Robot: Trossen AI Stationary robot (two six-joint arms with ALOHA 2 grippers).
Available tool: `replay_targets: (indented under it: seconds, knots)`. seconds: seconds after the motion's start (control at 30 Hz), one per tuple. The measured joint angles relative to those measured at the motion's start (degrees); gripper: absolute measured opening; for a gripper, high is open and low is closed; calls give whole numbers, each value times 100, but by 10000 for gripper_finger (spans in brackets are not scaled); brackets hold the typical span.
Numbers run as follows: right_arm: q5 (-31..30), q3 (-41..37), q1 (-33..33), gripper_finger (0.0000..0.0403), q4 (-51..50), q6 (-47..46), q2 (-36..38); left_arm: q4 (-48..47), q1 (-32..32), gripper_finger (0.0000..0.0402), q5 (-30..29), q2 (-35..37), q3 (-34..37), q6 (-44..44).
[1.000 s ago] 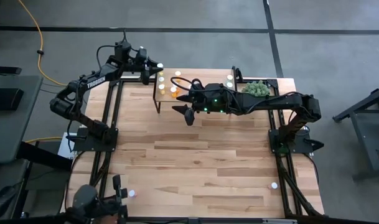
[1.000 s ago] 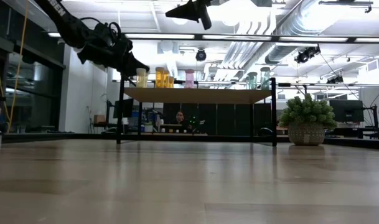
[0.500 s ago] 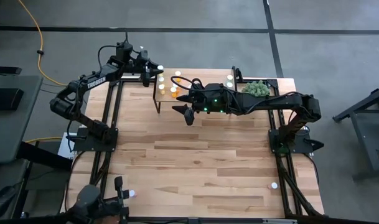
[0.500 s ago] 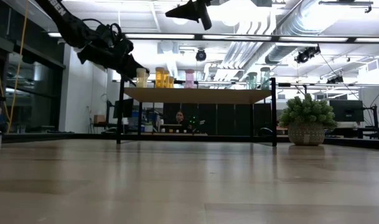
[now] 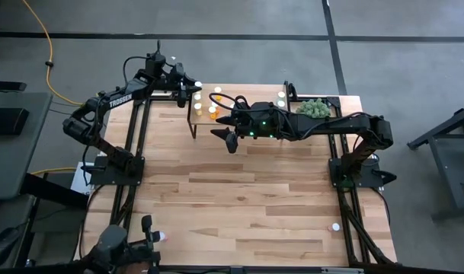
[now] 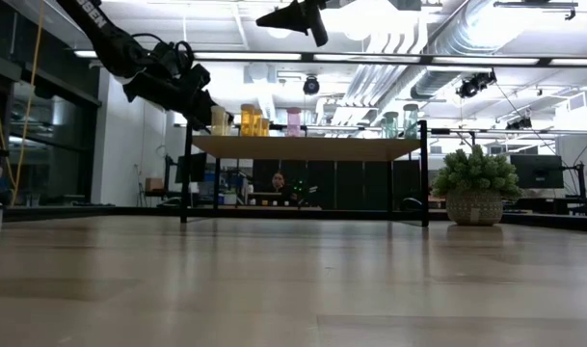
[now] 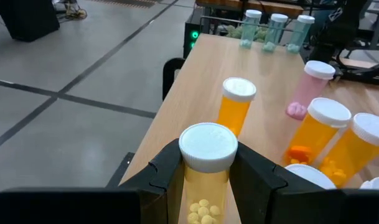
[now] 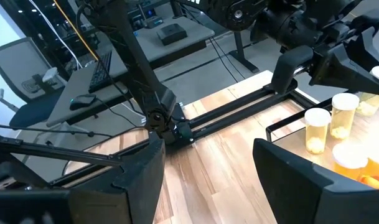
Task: Pick and place medicine bottles onto shelf by color
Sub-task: Put the yellow pill bottle aligned with the other yellow pill bottles on the shelf
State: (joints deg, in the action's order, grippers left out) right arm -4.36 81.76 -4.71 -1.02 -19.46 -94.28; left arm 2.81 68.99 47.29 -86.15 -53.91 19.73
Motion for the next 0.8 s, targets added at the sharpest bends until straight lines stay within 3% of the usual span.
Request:
replay_targets:
  seconds: [0.8]
  knots:
    - [0, 0, 0, 236, 1, -4, 0, -133, -4, 103, 10, -229, -7, 34]
